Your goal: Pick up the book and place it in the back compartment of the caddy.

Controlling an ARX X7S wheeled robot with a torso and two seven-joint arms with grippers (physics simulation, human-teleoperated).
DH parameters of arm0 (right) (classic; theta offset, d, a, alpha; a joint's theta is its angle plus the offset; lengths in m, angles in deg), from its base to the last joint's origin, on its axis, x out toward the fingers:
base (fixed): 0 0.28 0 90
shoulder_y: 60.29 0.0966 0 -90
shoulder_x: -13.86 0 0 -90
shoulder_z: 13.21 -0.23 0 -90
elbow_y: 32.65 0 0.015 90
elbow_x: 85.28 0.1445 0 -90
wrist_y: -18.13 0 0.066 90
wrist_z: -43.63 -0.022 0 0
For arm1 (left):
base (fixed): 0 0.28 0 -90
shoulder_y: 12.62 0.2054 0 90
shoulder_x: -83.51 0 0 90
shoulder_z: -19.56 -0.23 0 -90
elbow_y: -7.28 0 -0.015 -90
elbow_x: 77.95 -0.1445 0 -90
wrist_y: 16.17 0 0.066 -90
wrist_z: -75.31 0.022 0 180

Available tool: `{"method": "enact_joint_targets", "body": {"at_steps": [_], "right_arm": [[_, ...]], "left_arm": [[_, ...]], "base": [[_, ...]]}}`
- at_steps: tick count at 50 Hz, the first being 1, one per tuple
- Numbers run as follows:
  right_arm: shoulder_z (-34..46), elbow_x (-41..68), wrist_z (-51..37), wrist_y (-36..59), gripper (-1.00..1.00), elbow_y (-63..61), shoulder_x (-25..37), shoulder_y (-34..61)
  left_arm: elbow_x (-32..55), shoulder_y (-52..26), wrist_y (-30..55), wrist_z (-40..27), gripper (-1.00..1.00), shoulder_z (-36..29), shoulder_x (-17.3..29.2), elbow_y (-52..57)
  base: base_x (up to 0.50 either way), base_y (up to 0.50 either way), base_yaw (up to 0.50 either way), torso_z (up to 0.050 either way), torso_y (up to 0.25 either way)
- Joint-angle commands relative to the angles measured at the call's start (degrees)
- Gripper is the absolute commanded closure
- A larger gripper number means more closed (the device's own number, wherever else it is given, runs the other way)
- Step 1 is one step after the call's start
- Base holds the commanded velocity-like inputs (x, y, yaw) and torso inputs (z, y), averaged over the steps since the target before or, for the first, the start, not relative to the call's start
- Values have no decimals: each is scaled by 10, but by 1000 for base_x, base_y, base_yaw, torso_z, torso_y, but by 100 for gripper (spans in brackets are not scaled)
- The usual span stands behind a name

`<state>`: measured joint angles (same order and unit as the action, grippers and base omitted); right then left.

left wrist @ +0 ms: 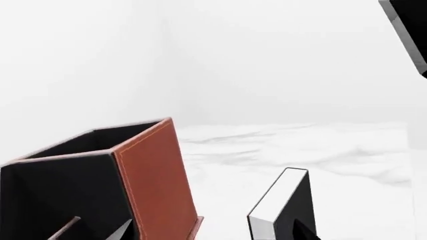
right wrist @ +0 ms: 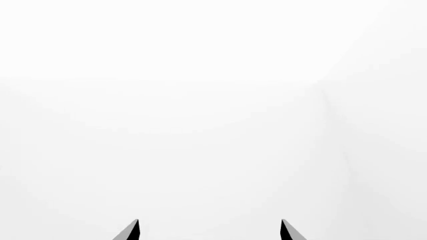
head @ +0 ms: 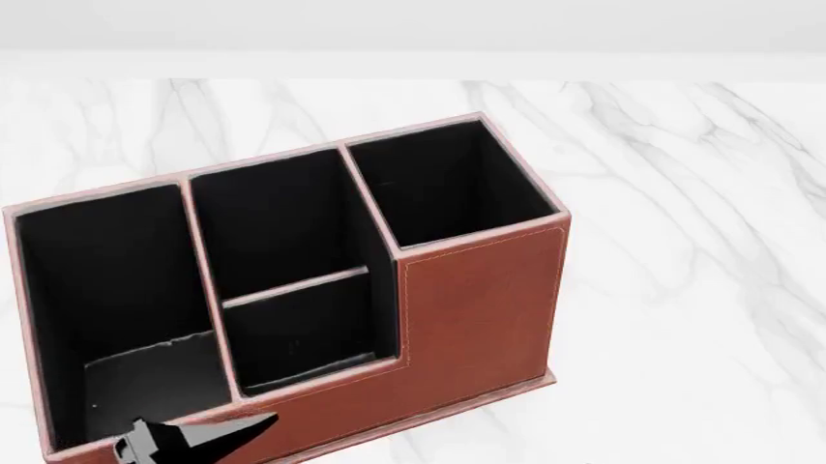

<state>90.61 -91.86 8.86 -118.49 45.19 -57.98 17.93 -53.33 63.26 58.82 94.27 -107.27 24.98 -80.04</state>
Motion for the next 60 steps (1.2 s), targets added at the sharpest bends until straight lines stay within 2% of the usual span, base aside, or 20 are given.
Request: {"method": "enact_joint_targets", "body": {"at_steps": [1, 36, 60], "right_arm": [[3, -3, -2, 2, -100, 1, 1, 1], [13, -9, -7, 4, -100, 10, 3, 8], [16, -8, -12, 6, -100, 7, 8, 8]], "left_arm": [[5, -15, -14, 30, -100, -14, -28, -49], [49, -70, -46, 118, -100, -31, -121, -215], [45, -93, -34, 140, -100, -52, -151, -260]], "base": [[0, 0, 0, 0, 0], [0, 0, 0, 0, 0], [0, 0, 0, 0, 0]]}}
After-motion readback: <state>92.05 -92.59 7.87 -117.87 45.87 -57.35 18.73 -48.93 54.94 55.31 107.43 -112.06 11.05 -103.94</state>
